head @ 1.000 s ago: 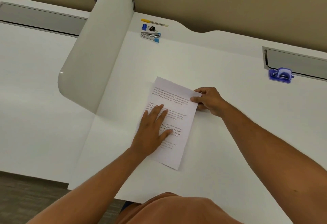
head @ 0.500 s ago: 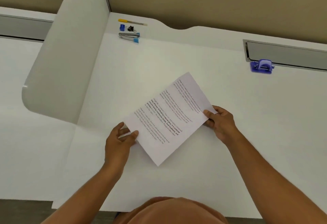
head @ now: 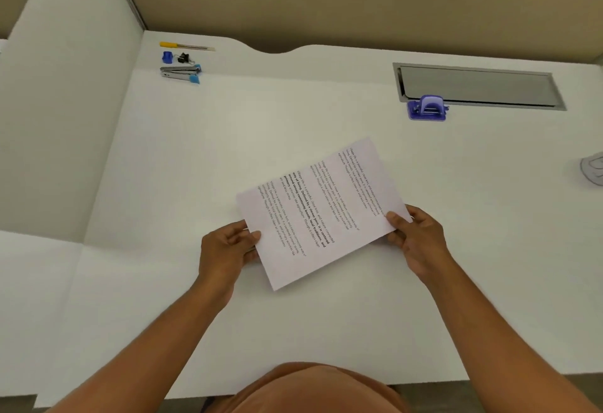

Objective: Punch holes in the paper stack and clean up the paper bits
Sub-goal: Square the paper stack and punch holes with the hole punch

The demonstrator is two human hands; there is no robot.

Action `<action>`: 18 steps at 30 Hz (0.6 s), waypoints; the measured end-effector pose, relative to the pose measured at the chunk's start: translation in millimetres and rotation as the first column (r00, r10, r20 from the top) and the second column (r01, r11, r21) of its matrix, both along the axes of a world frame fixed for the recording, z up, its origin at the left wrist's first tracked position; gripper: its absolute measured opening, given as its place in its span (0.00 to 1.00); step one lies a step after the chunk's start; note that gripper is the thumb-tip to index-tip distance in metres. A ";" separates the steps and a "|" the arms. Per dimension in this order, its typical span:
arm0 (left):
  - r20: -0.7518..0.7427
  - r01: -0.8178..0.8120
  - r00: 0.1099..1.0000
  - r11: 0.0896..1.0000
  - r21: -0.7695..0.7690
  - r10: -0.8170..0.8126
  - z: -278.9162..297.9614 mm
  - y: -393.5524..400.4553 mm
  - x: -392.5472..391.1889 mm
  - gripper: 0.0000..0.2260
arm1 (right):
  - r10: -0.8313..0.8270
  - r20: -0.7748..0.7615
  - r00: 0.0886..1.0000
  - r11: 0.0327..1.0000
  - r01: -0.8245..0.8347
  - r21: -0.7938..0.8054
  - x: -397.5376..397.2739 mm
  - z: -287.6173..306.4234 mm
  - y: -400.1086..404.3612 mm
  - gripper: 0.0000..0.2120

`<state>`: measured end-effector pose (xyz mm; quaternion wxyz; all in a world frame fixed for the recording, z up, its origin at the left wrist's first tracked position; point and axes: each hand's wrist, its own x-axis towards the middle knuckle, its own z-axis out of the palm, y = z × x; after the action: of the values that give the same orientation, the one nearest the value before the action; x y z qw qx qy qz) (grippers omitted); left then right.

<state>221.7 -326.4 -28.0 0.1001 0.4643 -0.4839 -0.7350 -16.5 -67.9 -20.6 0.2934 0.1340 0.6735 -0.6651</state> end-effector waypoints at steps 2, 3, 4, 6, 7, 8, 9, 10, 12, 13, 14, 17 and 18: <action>0.012 0.035 0.999 0.999 -0.033 -0.035 2.1 11.5 -19.8 0.13 | 0.040 -0.003 0.999 0.999 -0.040 0.000 -13.0 2.1 27.3 0.14; 0.012 0.050 0.999 0.998 -0.049 -0.049 3.4 17.6 -30.0 0.13 | 0.074 -0.006 0.997 0.997 -0.074 -0.002 -20.2 3.3 41.8 0.14; 0.012 0.065 0.998 0.996 -0.064 -0.064 4.9 24.3 -40.6 0.13 | 0.112 -0.008 0.994 0.994 -0.112 -0.006 -28.2 4.9 56.7 0.15; 0.013 0.101 0.995 0.991 -0.086 -0.100 8.2 40.1 -62.3 0.13 | 0.188 -0.003 0.982 0.982 -0.188 -0.017 -46.1 8.5 88.3 0.14; 0.013 0.120 0.993 0.988 -0.092 -0.119 9.6 48.8 -72.8 0.14 | 0.219 0.006 0.976 0.975 -0.219 -0.027 -55.7 9.8 104.7 0.14; 0.013 0.139 0.990 0.985 -0.098 -0.138 10.9 57.9 -83.4 0.14 | 0.245 0.016 0.969 0.969 -0.244 -0.038 -65.6 10.6 120.6 0.14; 0.014 0.156 0.988 0.982 -0.104 -0.155 12.1 67.3 -94.6 0.14 | 0.267 0.025 0.963 0.963 -0.265 -0.046 -76.3 11.7 136.0 0.14; 0.014 0.171 0.985 0.979 -0.109 -0.171 12.9 76.5 -105.5 0.14 | 0.286 0.031 0.958 0.957 -0.284 -0.050 -87.0 13.2 150.1 0.14; 0.011 0.202 0.979 0.972 -0.121 -0.203 14.3 94.7 -127.1 0.13 | 0.319 0.036 0.947 0.947 -0.317 -0.047 -108.0 16.3 173.4 0.15; 0.010 0.218 0.976 0.967 -0.129 -0.219 14.7 103.7 -137.9 0.13 | 0.332 0.036 0.943 0.943 -0.331 -0.043 -118.1 17.6 183.5 0.16; 0.012 0.232 0.973 0.963 -0.136 -0.232 15.0 111.8 -148.7 0.13 | 0.340 0.035 0.940 0.940 -0.338 -0.039 -127.9 18.8 192.5 0.17; 0.030 0.257 0.966 0.954 -0.154 -0.256 16.3 131.9 -179.9 0.13 | 0.326 0.021 0.945 0.945 -0.325 -0.021 -157.3 21.6 212.4 0.16; 0.035 0.265 0.964 0.951 -0.157 -0.263 16.7 136.8 -189.9 0.13 | 0.321 0.013 0.947 0.947 -0.321 -0.010 -166.8 22.4 217.4 0.16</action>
<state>31.8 -189.6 -11.3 0.0346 0.3907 -0.5998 -0.6974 -183.3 149.4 1.8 0.4030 0.0263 0.6815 -0.6103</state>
